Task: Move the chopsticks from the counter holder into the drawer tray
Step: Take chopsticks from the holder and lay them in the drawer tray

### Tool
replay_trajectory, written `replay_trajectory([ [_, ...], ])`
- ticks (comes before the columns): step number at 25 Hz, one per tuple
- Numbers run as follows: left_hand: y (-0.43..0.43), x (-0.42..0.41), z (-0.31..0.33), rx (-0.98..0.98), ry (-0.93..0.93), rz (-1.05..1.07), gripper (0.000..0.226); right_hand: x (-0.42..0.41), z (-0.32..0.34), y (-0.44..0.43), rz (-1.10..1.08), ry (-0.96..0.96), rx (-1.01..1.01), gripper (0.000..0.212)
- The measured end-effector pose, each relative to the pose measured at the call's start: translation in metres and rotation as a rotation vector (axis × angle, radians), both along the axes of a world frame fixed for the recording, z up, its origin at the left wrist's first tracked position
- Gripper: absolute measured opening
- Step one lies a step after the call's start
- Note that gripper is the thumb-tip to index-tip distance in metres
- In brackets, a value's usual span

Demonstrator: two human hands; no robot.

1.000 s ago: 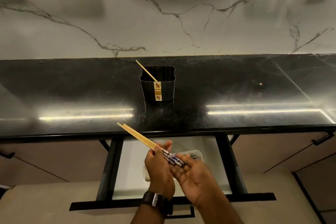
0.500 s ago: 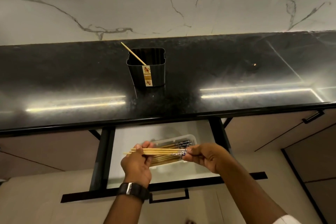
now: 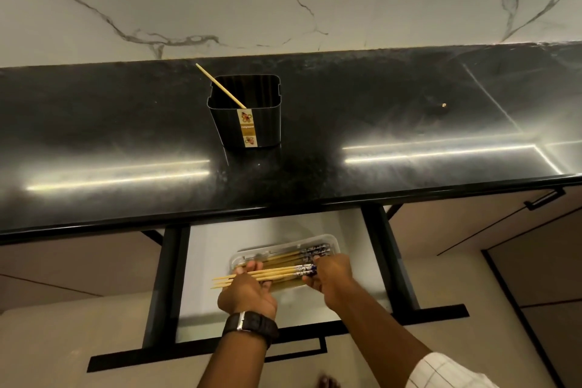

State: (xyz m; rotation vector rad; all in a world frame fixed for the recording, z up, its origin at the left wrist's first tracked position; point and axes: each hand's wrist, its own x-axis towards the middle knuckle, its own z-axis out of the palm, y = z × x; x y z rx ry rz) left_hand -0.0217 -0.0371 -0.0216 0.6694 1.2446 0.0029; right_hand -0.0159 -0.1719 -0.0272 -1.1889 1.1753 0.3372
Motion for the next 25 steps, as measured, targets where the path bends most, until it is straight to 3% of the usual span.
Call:
replay_trajectory([
  [4, -0.002, 0.007, -0.006, -0.034, 0.058, -0.014, 0.032, -0.002, -0.004, 0.002, -0.159, 0.029, 0.187, 0.023],
  [10, -0.003, 0.02, -0.012, -0.182, 0.111, -0.207, 0.03, 0.018, -0.007, 0.003, -0.27, 0.077, 0.19, 0.029],
  [16, 0.015, 0.024, 0.017, -0.324, 0.134, -0.253, 0.04, 0.009, 0.045, 0.009, -0.192, 0.03, 0.201, 0.01],
  [18, 0.021, 0.025, 0.031, -0.34, 0.132, -0.19, 0.045, 0.013, 0.083, 0.023, -0.08, -0.21, -0.039, 0.017],
  [22, 0.03, 0.044, 0.075, -0.391, -0.016, -0.136, 0.032, 0.092, 0.168, 0.054, 0.137, -1.08, -0.622, 0.013],
  [23, 0.033, 0.051, 0.087, -0.393, -0.062, -0.154, 0.03, 0.124, 0.179, 0.062, 0.203, -1.182, -0.778, 0.012],
  [25, 0.041, 0.064, 0.109, -0.401, -0.178, -0.193, 0.028, 0.189, 0.19, 0.076, 0.441, -1.147, -1.053, 0.012],
])
